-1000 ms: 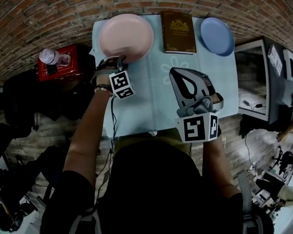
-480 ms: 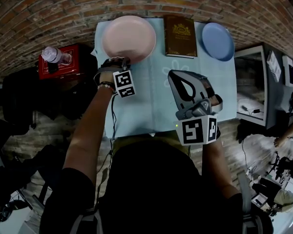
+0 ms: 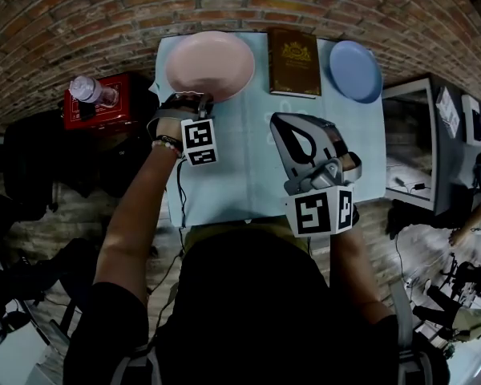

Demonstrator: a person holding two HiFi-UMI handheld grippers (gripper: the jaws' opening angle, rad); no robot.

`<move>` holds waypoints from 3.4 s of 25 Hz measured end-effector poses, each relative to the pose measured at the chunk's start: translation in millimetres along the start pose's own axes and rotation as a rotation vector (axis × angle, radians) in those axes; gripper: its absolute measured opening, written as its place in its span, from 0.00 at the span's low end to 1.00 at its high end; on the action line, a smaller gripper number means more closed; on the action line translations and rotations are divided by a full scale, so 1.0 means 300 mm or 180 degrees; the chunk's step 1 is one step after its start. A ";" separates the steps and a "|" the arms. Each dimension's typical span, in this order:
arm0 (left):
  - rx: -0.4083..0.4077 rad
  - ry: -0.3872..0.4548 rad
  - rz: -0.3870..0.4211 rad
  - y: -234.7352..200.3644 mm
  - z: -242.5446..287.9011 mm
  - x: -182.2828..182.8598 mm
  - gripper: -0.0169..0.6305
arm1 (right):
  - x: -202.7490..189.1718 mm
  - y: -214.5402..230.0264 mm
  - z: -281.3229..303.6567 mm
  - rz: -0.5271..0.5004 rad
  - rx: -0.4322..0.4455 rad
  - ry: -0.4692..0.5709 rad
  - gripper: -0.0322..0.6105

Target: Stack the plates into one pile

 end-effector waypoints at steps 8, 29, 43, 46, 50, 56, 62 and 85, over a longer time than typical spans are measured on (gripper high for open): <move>-0.0008 0.0151 0.0075 -0.050 -0.212 0.036 0.14 | 0.023 0.009 0.005 -0.0027 0.0021 0.0109 0.10; 0.0639 0.0374 0.0191 -0.255 -0.599 0.103 0.14 | 0.016 0.043 0.006 -0.0047 -0.0092 0.0145 0.10; 0.0586 0.0354 0.0202 -0.269 -0.549 0.464 0.14 | -0.283 0.194 -0.115 0.0084 -0.0099 0.0231 0.10; 0.0567 0.0327 0.0164 -0.272 -0.524 0.605 0.14 | -0.397 0.263 -0.167 0.0040 -0.0064 0.0237 0.10; 0.0559 0.0332 0.0139 -0.283 -0.477 0.808 0.14 | -0.559 0.385 -0.245 0.0062 -0.0118 0.0244 0.10; 0.0540 0.0347 0.0203 -0.274 -0.394 1.086 0.14 | -0.835 0.483 -0.332 0.0128 -0.0119 0.0161 0.10; 0.0481 0.0360 0.0261 -0.275 -0.318 1.317 0.14 | -1.029 0.579 -0.397 0.0201 -0.0149 0.0142 0.10; -0.0197 0.0538 0.0456 -0.107 -0.013 1.676 0.15 | -1.377 0.665 -0.453 0.0463 -0.0113 -0.0112 0.10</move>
Point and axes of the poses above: the fingertips, and each gripper's own axes: z forward along the fingers, y to its right, x out of its top, the point moved 3 cm from there along -z, backward along the fingers, and after that the axes turned 7 degrees about -y, right-handed, at the moved point
